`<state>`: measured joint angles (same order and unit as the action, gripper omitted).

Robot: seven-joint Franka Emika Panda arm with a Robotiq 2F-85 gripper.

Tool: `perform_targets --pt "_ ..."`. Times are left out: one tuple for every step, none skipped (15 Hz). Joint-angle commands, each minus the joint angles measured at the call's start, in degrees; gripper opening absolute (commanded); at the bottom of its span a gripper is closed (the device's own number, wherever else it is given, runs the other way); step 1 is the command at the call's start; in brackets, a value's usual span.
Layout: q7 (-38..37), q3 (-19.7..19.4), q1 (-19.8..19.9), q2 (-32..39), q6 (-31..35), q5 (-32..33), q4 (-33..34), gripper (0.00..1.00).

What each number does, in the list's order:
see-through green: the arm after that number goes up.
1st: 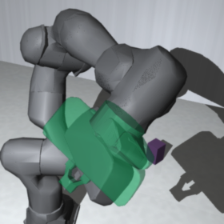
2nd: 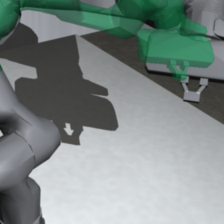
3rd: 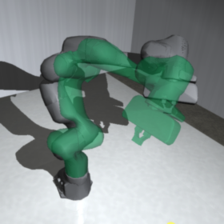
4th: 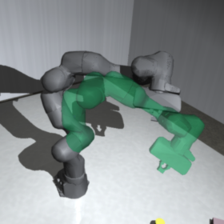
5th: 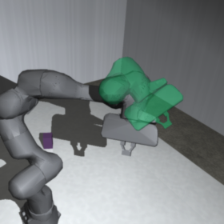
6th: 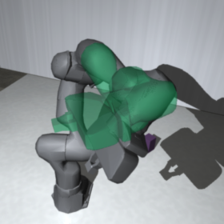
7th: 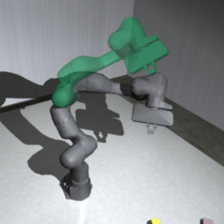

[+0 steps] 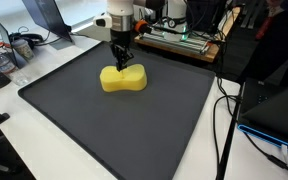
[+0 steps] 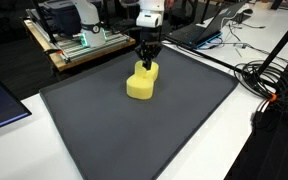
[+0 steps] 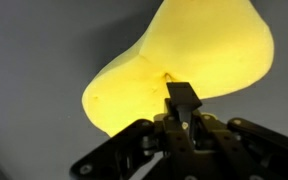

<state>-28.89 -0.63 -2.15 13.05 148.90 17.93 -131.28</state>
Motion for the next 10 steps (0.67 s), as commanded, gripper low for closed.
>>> perform_targets --pt "1.7 -1.4 -1.0 5.2 -0.2 -2.5 1.1 0.03" --pt "1.9 -1.4 -1.0 5.4 -0.4 -2.8 1.3 0.03" --pt "2.0 -1.5 -1.0 5.7 -0.4 -3.0 1.3 0.03" --pt "2.3 -1.5 -0.9 5.9 -0.4 -3.4 1.4 0.03" --pt "2.4 -1.6 -0.9 6.1 -0.5 -3.6 1.5 0.03" --pt "2.6 -1.6 -0.8 6.4 -0.5 -3.9 1.6 0.03" --pt "2.9 -1.7 -0.7 6.6 -0.5 -4.3 1.6 0.03" --pt "3.1 -1.8 -0.7 6.8 -0.5 -4.6 1.6 0.03" --pt "3.4 -1.9 -0.6 6.9 -0.5 -5.1 1.6 0.03" --pt "3.7 -2.0 -0.5 7.0 -0.5 -5.5 1.6 0.03"
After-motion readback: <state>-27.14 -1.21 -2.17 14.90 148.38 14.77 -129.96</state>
